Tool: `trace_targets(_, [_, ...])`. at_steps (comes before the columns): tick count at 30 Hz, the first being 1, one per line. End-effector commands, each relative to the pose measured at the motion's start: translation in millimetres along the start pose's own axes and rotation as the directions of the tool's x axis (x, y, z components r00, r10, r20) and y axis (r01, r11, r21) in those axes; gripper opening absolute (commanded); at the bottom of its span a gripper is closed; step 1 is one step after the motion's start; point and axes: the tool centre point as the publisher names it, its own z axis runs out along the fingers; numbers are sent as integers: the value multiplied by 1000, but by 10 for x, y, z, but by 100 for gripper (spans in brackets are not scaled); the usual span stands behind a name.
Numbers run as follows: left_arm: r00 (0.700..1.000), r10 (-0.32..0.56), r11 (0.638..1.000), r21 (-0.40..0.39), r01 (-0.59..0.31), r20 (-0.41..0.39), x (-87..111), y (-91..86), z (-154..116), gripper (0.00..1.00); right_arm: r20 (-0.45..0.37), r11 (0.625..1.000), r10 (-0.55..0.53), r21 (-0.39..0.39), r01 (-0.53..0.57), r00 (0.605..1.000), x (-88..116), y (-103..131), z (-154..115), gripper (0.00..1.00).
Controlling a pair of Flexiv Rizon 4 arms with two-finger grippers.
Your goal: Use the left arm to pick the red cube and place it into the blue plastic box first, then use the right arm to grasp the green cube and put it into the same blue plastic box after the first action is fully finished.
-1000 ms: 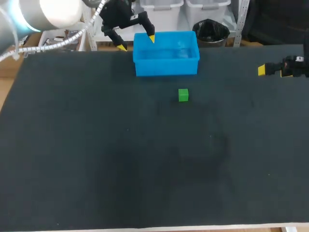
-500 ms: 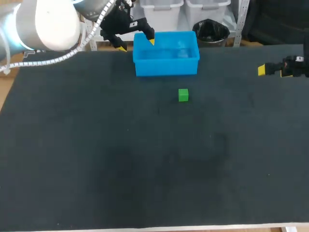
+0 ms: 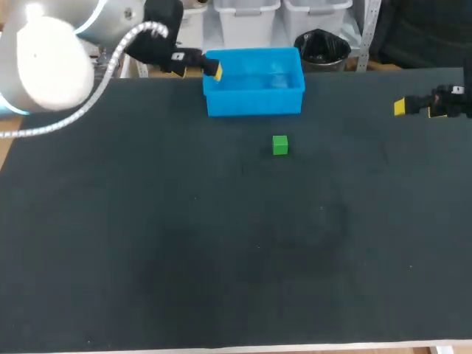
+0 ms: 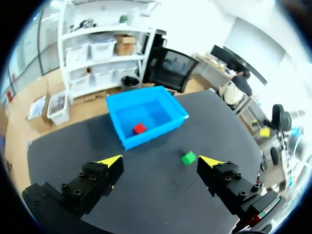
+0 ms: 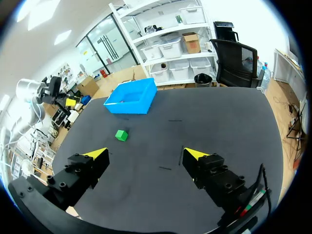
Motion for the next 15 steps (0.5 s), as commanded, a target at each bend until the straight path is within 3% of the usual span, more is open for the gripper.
trace_targets(1, [991,63,993,90,-74,117,139,70,-62,100,-1,1000,1,3,-1,1000,-3,7,-3,100])
trace_targets(15, [971,214,960,164,-229,107,344,183,-142,100,-1,1000,1,3,-1,1000,-3,7,-3,100])
